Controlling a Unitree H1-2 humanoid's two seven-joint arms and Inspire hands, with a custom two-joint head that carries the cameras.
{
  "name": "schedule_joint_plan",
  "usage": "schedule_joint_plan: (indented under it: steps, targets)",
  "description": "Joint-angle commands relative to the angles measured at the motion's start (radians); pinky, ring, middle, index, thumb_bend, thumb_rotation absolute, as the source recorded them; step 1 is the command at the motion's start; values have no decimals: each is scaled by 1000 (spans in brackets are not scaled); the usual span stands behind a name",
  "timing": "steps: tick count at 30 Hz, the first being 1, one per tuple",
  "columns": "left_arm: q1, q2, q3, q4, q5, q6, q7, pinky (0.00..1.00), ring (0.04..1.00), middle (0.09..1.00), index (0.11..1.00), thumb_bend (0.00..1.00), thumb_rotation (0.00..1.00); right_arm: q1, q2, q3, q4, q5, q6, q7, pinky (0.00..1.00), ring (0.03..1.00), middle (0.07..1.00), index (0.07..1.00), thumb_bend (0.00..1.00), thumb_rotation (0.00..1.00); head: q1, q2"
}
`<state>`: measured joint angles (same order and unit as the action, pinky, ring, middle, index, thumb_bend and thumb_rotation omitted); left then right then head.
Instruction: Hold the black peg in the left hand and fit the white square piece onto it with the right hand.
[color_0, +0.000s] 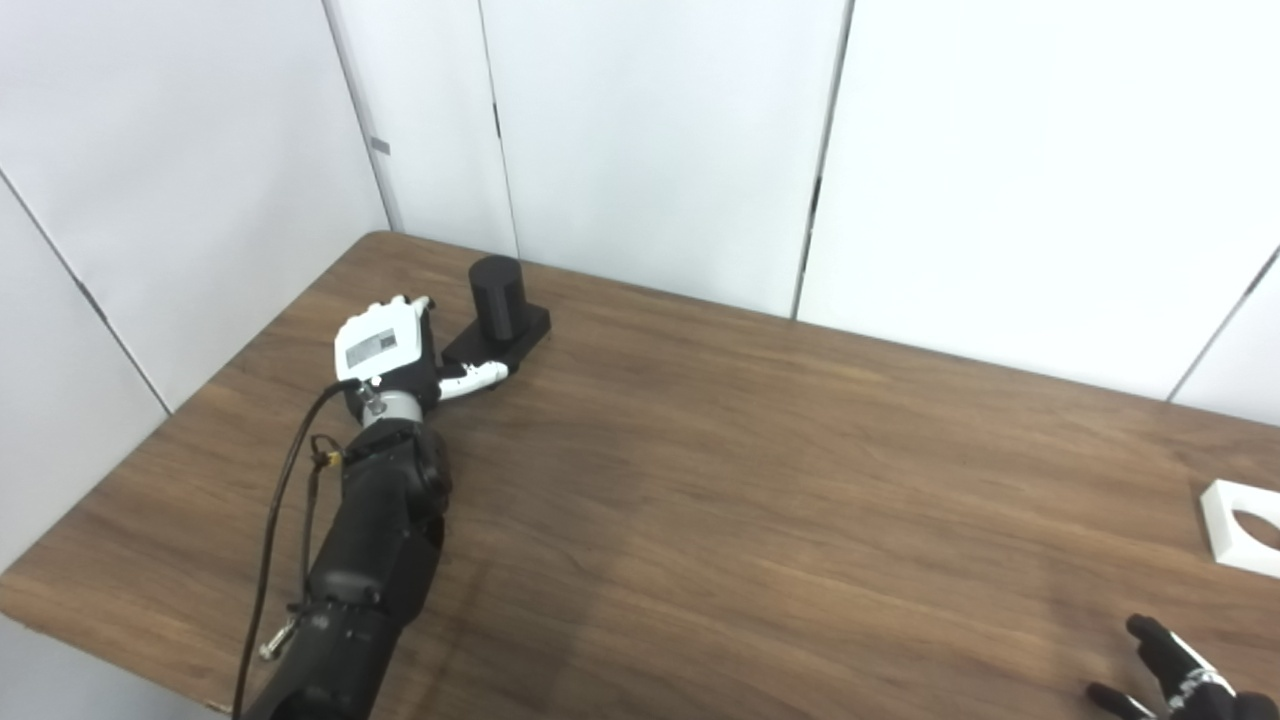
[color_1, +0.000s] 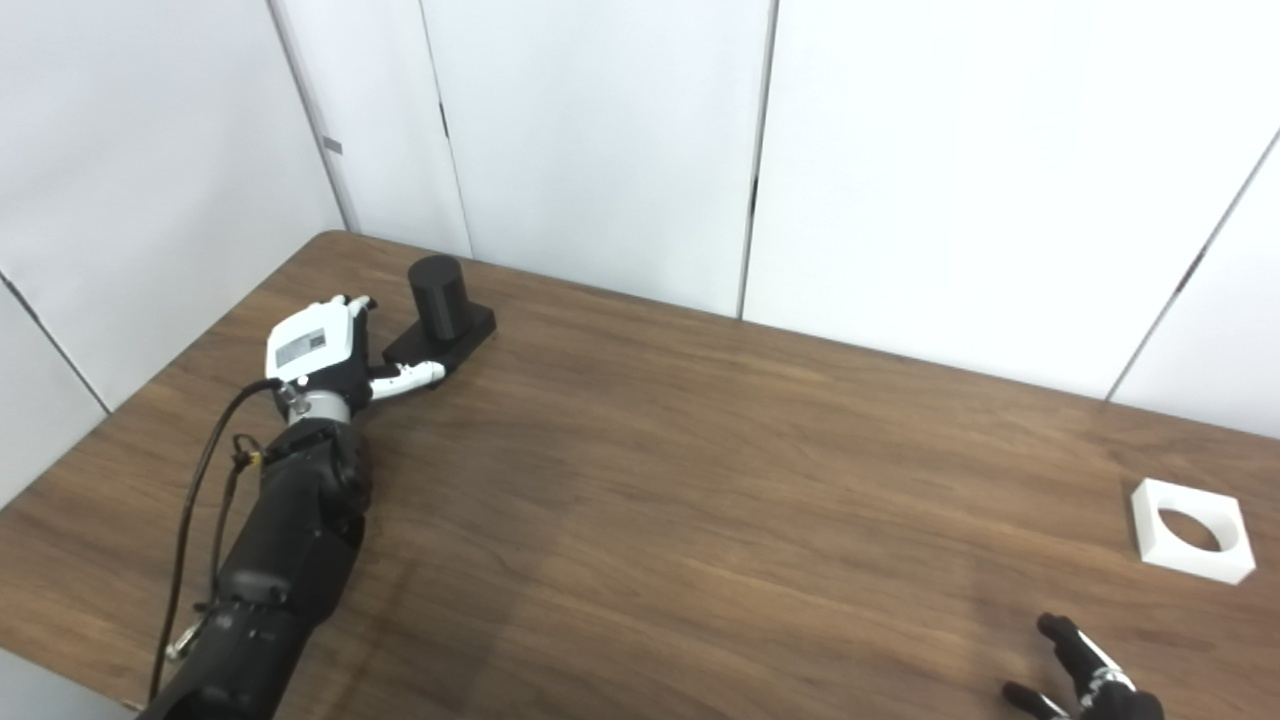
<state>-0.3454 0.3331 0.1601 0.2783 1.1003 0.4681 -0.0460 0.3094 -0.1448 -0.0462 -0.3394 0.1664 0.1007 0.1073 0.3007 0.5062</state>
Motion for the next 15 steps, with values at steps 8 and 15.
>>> schedule_joint_plan:
  steps: [8, 15]
  targets:
    - [-112, 43, -33, 120, -6, 2, 82, 961, 955, 928, 869, 931, 848, 14, 16, 20, -23, -22, 22, -15, 905, 935, 911, 780, 570, 1000, -4, 5]
    - [-137, 45, -69, 168, -47, 2, 121, 936, 945, 913, 854, 967, 860, 15, 18, 24, -28, -17, 29, -19, 914, 944, 916, 781, 572, 1000, -7, 3]
